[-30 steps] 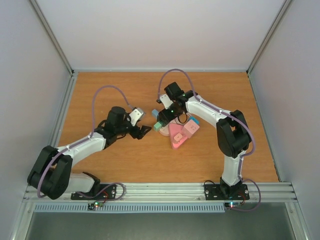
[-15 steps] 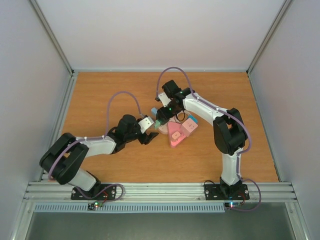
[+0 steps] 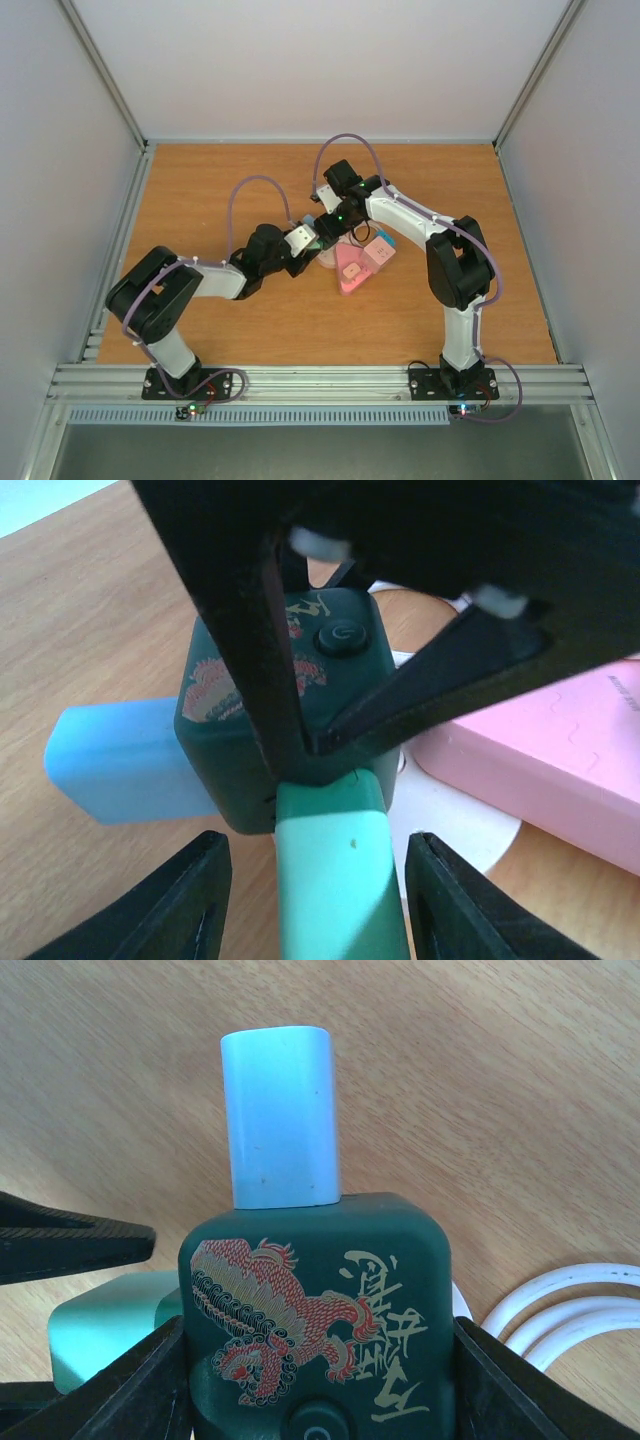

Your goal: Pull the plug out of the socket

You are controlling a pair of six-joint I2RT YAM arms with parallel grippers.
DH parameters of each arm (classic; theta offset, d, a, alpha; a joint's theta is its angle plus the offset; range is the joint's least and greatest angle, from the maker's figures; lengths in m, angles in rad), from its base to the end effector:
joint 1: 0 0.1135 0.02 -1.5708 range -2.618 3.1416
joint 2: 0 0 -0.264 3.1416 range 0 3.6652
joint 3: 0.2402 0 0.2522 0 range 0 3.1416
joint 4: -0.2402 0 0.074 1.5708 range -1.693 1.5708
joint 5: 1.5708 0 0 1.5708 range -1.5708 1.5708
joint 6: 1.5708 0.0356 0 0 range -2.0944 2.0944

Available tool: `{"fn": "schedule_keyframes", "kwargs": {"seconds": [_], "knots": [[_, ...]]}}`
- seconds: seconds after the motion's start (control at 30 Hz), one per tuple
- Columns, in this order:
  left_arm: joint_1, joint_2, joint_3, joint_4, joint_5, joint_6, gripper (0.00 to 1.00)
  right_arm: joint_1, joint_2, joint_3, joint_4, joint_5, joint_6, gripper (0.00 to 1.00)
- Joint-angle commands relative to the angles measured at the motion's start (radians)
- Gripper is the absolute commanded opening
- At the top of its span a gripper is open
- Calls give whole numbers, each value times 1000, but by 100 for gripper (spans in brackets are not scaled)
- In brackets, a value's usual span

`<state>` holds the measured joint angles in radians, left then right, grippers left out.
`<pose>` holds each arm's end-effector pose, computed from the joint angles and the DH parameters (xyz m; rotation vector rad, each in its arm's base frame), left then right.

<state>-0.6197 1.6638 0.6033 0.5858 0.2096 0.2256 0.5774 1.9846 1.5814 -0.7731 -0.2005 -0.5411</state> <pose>0.2507 -0.1880 0.1422 0.9662 1.8256 -0.4590 0.3454 0.2335 0.2138 -1.4990 2.2912 0.2852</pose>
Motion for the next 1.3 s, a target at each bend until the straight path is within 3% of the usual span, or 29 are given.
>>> {"fn": "schedule_keyframes", "kwargs": {"seconds": [0.0,0.2,0.57,1.27], "knots": [[-10,56,45,135,-29,-3,47,4,51,-1,-19,10,20,26],[-14,94,74,148,-42,-27,40,4,56,1,-19,4,25,26],[-20,56,20,97,-34,-21,17,1,66,4,-10,38,26,23],[-20,-13,-79,85,-42,-44,13,-11,79,-18,32,168,19,19]]}}
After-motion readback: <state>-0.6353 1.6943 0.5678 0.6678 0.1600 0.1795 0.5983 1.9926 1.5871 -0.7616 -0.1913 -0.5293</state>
